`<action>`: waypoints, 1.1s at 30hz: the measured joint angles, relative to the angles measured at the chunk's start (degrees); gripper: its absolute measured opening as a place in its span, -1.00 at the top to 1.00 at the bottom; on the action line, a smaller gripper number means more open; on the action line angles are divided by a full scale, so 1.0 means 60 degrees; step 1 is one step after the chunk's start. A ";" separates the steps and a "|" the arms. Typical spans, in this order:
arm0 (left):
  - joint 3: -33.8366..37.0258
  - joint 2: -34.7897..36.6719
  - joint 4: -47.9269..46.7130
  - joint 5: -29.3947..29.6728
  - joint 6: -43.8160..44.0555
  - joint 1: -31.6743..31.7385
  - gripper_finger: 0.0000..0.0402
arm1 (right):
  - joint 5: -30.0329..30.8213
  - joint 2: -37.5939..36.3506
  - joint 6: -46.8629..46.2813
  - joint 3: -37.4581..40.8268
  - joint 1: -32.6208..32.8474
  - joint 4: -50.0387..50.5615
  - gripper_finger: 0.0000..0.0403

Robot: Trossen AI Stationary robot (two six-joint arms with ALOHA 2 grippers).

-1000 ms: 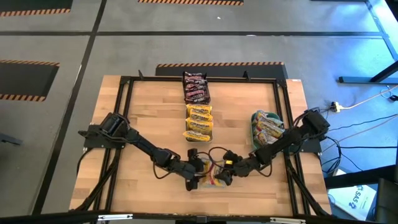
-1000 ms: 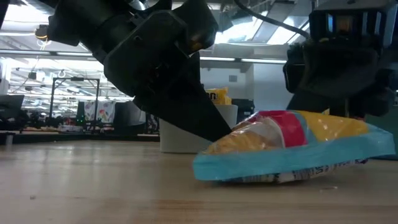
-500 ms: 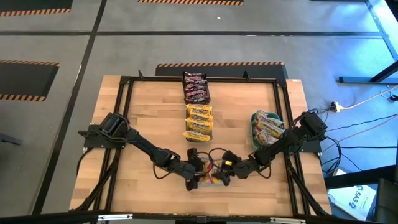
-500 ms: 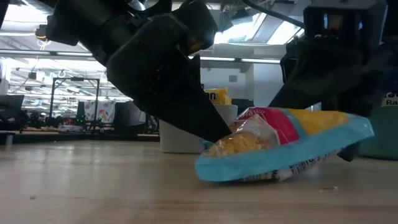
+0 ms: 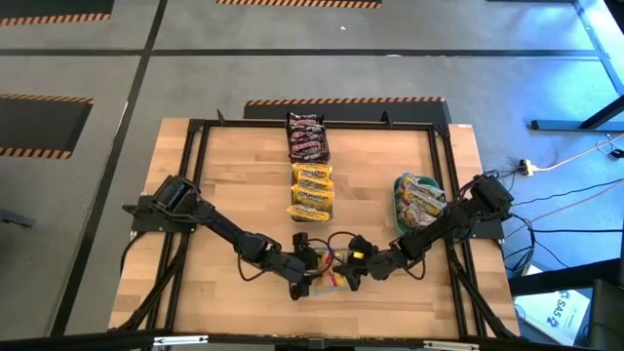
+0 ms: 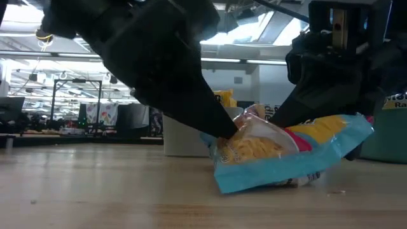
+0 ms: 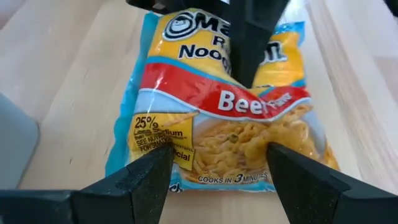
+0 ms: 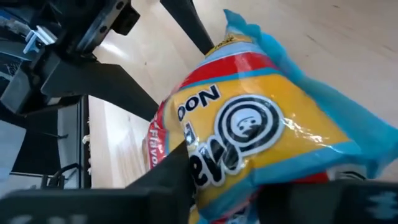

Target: Sort Maruchan noodles

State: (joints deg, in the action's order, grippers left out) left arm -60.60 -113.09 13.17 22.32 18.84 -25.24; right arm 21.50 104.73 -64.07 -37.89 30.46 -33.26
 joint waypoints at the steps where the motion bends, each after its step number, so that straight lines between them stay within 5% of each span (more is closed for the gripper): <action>1: 0.0000 0.0056 -0.0063 0.0027 -0.0050 -0.0017 -0.27 | -0.0007 0.0000 0.0024 0.0000 0.0000 -0.0007 0.47; 18: -0.0039 0.1135 -0.1509 0.0741 -0.0252 -0.0738 -0.27 | -0.0178 -0.0426 0.1716 -0.0007 -0.0025 0.0455 0.58; 33: -0.0026 0.1689 -0.2300 0.0870 -0.0238 -0.1356 -0.27 | -0.0734 -0.3054 0.3261 0.0011 -0.0022 0.4401 0.66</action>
State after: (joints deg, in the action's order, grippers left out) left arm -60.75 -102.96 -0.63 27.54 17.41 -33.38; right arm 17.09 86.41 -44.50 -37.82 30.33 -6.85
